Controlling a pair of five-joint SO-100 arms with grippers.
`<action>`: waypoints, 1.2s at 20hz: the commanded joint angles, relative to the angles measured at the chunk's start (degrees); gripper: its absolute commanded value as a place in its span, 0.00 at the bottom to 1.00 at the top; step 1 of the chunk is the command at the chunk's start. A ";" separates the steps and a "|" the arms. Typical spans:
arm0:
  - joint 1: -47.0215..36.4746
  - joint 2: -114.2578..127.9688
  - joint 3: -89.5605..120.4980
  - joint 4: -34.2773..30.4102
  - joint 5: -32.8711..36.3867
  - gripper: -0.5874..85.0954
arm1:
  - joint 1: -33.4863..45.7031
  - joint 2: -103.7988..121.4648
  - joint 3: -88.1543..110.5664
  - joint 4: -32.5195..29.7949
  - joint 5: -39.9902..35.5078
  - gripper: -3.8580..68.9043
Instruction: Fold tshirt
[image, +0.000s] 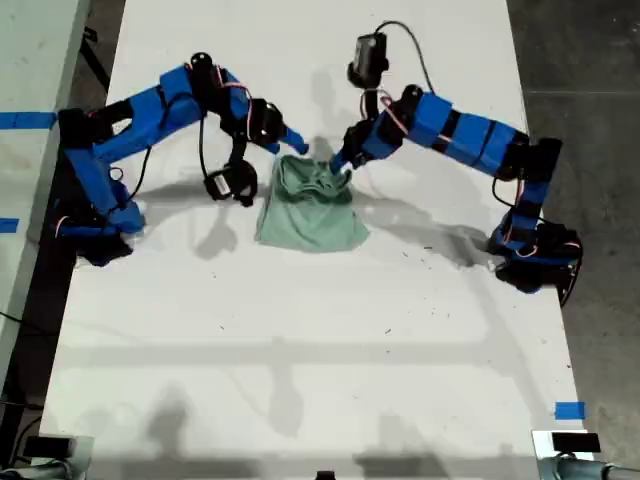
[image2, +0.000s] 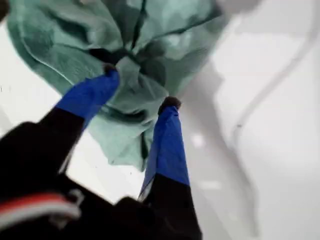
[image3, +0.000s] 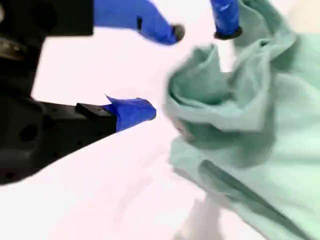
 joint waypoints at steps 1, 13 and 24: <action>-13.36 12.22 1.49 -2.20 2.90 0.41 | 13.97 11.43 0.70 0.70 0.26 0.59; 7.29 68.12 72.69 -34.89 -5.45 0.07 | 7.82 80.33 71.72 -8.26 5.01 0.03; 27.33 78.22 114.52 -62.05 -23.20 0.08 | -14.50 122.87 109.86 0.26 19.42 0.08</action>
